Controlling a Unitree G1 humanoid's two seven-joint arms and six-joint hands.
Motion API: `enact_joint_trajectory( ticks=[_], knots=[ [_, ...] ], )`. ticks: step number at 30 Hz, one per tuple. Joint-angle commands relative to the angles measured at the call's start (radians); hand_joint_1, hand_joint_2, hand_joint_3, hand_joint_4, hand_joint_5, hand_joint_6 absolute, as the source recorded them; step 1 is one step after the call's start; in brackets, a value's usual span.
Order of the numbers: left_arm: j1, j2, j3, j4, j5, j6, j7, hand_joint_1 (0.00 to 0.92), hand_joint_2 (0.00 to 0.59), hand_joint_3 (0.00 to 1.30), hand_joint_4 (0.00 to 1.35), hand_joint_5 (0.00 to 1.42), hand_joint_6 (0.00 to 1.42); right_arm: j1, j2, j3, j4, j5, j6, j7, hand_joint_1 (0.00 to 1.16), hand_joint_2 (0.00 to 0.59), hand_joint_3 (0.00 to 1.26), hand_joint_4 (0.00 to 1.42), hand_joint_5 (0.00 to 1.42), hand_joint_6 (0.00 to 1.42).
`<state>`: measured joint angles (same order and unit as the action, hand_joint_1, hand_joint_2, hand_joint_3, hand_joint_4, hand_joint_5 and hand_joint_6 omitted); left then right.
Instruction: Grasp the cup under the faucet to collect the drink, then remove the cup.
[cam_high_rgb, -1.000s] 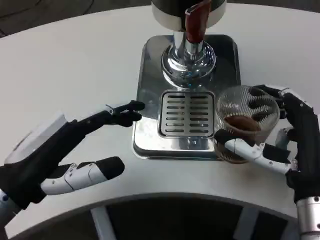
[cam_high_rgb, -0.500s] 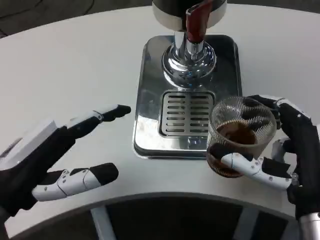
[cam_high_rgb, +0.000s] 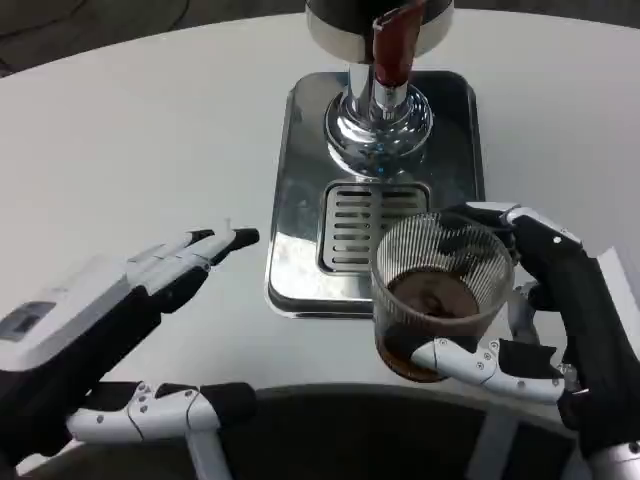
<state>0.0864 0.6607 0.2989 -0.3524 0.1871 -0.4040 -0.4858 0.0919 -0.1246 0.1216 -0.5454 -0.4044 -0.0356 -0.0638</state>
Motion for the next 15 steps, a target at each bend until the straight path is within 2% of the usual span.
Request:
enact_joint_trajectory(
  ticks=[1, 6, 15],
  knots=[
    [0.055, 0.017, 0.015, -0.054, 0.026, 0.02, -0.002, 0.0, 0.084, 0.04, 0.0, 0.0, 0.02, -0.027, -0.004, 0.019, -0.037, 0.024, -0.049, 0.031, 1.04, 0.092, 0.94, 1.1, 1.27, 1.41],
    [0.091, 0.019, 0.022, -0.107, 0.054, 0.052, -0.003, 0.0, 0.084, 0.02, 0.0, 0.0, 0.0, -0.057, -0.004, 0.029, -0.037, 0.029, -0.046, 0.06, 1.05, 0.09, 0.95, 1.1, 1.28, 1.42],
    [0.166, 0.02, 0.046, -0.211, 0.129, 0.119, -0.011, 0.0, 0.084, 0.0, 0.0, 0.0, 0.0, -0.09, -0.033, 0.044, -0.018, 0.07, -0.07, 0.119, 1.06, 0.09, 0.95, 1.11, 1.29, 1.41]
  ],
)
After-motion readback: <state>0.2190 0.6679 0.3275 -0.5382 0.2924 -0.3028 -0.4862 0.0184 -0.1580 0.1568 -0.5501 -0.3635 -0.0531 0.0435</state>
